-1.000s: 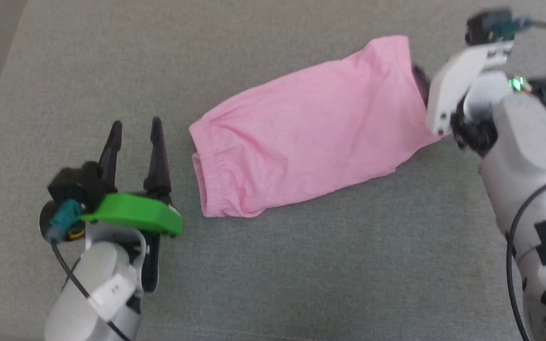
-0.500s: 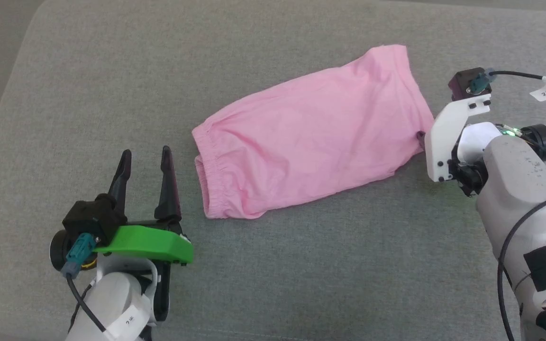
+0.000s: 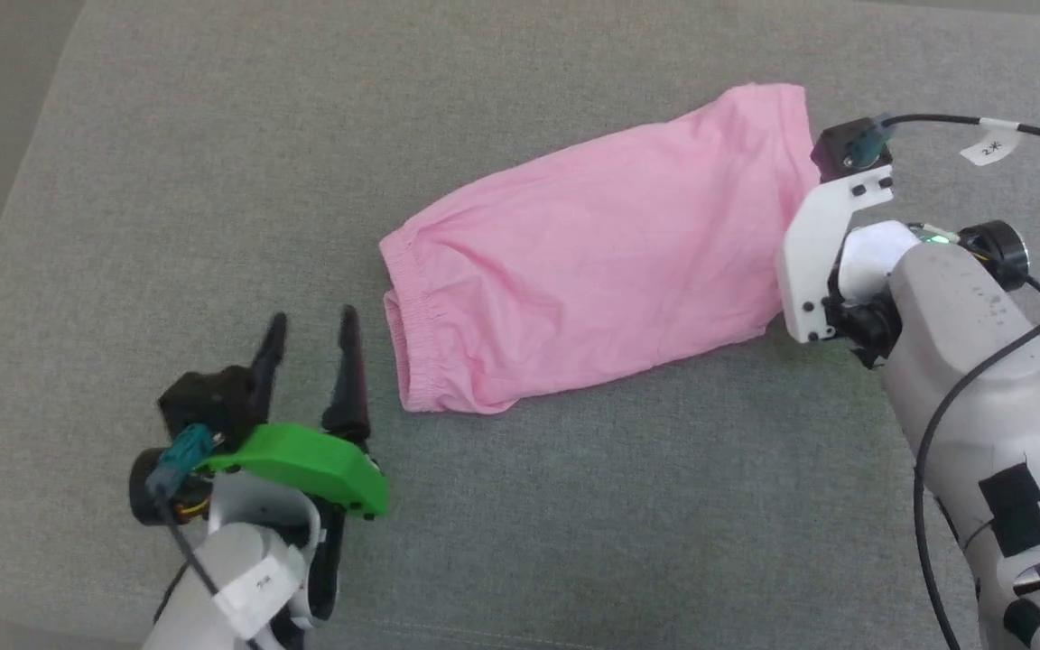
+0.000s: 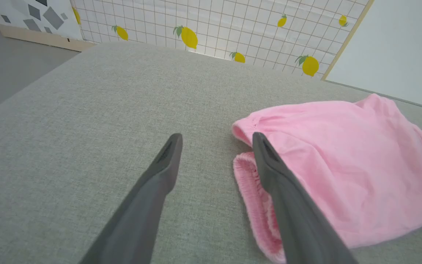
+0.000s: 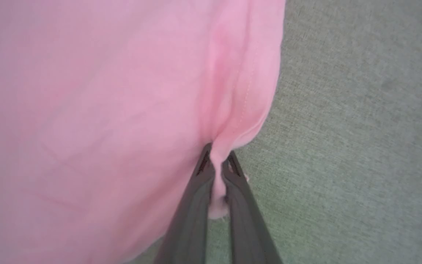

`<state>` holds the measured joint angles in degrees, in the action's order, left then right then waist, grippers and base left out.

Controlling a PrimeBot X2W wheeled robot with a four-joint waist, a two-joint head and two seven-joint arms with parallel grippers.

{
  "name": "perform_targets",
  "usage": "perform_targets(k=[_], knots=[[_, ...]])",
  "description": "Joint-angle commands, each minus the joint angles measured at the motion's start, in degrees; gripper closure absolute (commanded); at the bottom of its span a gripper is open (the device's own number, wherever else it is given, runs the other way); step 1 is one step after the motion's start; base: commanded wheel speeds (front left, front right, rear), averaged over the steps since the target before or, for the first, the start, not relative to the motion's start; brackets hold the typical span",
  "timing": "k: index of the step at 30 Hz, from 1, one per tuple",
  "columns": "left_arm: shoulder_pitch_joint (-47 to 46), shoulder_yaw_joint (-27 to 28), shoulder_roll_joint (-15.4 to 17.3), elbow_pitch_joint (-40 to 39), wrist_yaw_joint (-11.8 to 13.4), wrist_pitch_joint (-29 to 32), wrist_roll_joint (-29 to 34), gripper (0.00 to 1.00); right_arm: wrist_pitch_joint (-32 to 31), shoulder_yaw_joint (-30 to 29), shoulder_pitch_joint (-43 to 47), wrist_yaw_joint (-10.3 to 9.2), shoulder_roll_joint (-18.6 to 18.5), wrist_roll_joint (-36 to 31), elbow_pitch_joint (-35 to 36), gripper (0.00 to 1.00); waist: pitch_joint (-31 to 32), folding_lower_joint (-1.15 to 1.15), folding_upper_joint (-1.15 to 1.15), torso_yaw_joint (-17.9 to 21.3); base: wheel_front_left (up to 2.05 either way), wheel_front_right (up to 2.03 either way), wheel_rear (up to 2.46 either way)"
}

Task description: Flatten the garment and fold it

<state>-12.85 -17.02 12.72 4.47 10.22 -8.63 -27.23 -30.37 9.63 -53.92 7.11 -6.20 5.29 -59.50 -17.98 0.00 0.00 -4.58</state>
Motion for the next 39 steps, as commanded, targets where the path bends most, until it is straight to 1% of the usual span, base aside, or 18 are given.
perform_targets(k=[1,2,7,11,14,17,22,23,24,27,32,36,39], knots=[[-0.65,-0.86,-0.12,-0.72,0.52,3.17,-0.39,0.0,-0.98,0.51,2.67,0.37,-0.1,0.93,-0.39,1.0,0.8,0.0,0.0,0.03,0.0,0.0,0.0],[-0.77,-1.31,-0.33,-1.29,0.7,5.5,-1.03,0.0,-0.95,0.54,2.7,0.37,-0.42,1.3,0.18,1.0,1.13,0.0,0.0,0.04,0.0,0.0,0.0],[-1.45,-5.05,-0.42,-4.33,3.93,25.32,-4.43,0.0,-1.29,0.46,3.24,0.37,-1.88,2.49,3.03,1.0,2.24,0.0,0.0,0.04,0.0,0.0,0.0],[-3.84,-6.29,-0.06,-5.33,6.54,34.04,-4.82,0.0,-2.1,0.44,4.05,0.37,-2.24,2.72,4.88,1.0,2.2,0.0,0.0,0.14,0.0,0.0,0.0],[-6.05,-6.89,-0.22,-2.96,7.61,36.9,-4.41,0.0,-2.87,0.74,4.65,0.37,-2.26,2.85,6.32,1.0,1.56,0.0,0.0,0.33,0.0,0.0,0.0],[-7.97,-7.38,-0.72,1.59,8.32,38.49,-4.11,0.0,-3.61,1.1,5.2,0.37,-2.17,3.06,7.98,1.0,0.72,0.0,0.0,0.78,0.0,0.0,0.0],[-9.1,-7.86,-1.93,8.23,7.84,39.8,-5.29,0.0,-4.56,1.58,5.96,0.37,-2.21,3.49,10.46,1.0,-0.17,0.0,0.0,1.65,0.0,0.0,0.0],[-9.03,-8.02,-2.19,9.17,7.33,39.94,-5.78,0.62,-4.77,1.66,6.18,0.37,-2.29,3.6,10.98,1.0,-0.22,0.0,0.0,1.78,0.0,0.0,0.0],[-8.94,-8.06,-2.48,9.6,6.74,39.88,-6.33,1.0,-4.88,1.66,6.32,0.37,-2.42,3.71,11.42,1.0,-0.26,0.0,0.0,1.88,0.0,0.0,0.0],[-8.71,-7.71,-3.0,10.21,5.19,38.7,-7.67,1.0,-5.06,1.45,6.83,0.37,-2.9,4.26,12.99,1.0,-0.01,0.0,0.0,2.06,0.0,0.0,0.0],[-8.89,-5.98,-2.54,9.61,3.64,35.68,-8.9,1.0,-5.05,0.88,8.3,0.37,-3.95,5.77,16.01,1.0,1.94,0.0,0.0,2.02,0.0,0.0,0.0],[-8.26,-4.58,-1.34,9.07,3.26,34.66,-9.66,1.0,-6.03,1.3,11.39,0.37,-5.45,8.13,19.64,1.0,4.44,0.0,0.0,2.46,0.0,0.0,0.0],[-6.75,-3.61,-0.38,8.65,3.24,34.49,-10.47,1.0,-7.02,1.27,15.38,0.37,-6.78,10.72,23.75,1.0,6.32,0.0,0.0,3.19,0.0,0.0,0.0]])
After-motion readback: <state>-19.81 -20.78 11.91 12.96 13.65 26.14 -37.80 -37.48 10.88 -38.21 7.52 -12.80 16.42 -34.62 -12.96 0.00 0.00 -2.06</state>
